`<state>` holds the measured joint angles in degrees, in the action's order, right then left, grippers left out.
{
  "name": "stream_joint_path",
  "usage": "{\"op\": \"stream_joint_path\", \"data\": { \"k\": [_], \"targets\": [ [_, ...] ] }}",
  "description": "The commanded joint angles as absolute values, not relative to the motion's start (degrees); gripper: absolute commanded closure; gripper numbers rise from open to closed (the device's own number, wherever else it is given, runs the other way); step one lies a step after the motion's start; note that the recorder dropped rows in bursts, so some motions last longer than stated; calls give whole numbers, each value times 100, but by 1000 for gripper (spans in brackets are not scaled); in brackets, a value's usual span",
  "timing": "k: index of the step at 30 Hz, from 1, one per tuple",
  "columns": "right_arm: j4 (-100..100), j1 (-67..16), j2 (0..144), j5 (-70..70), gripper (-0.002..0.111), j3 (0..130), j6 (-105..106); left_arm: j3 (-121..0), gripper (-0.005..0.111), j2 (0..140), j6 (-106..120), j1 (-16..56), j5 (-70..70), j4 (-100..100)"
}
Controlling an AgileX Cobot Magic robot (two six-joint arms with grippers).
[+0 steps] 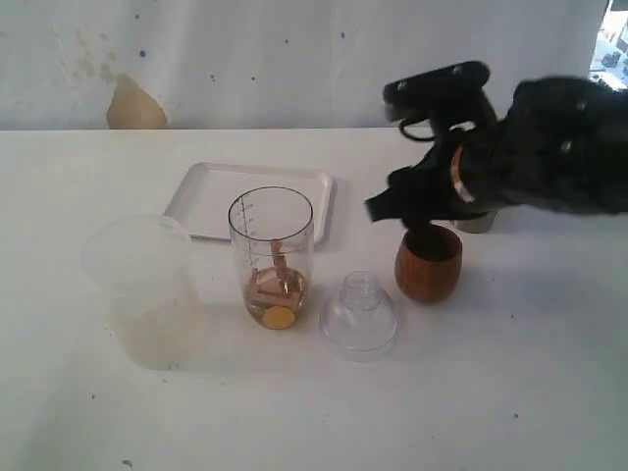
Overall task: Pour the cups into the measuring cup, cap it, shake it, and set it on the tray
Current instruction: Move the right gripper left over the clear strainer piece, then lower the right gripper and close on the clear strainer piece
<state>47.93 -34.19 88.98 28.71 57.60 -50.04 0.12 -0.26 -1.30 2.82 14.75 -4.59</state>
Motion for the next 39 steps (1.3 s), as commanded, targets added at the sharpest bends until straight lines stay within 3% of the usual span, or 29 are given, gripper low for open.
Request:
{"op": "stream_joint_path", "data": {
  "k": [1, 6, 9, 23, 39],
  "targets": [
    [3290, -3095, 8886, 5208, 51, 6851, -3699, 0, 3, 0, -126, 270, 1461, -391],
    [-185, -2747, 9011, 5404, 51, 7554, -528, 0, 3, 0, -126, 270, 1461, -391],
    [-1087, -2736, 9203, 5445, 51, 7618, 589, 0, 3, 0, -126, 270, 1461, -391],
    [-1328, -2799, 10451, 5346, 51, 7578, 1825, 0, 3, 0, -126, 270, 1461, -391],
    [-1523, -2925, 10717, 4912, 51, 7553, 2147, 0, 3, 0, -126, 270, 1461, -391]
  ]
}}
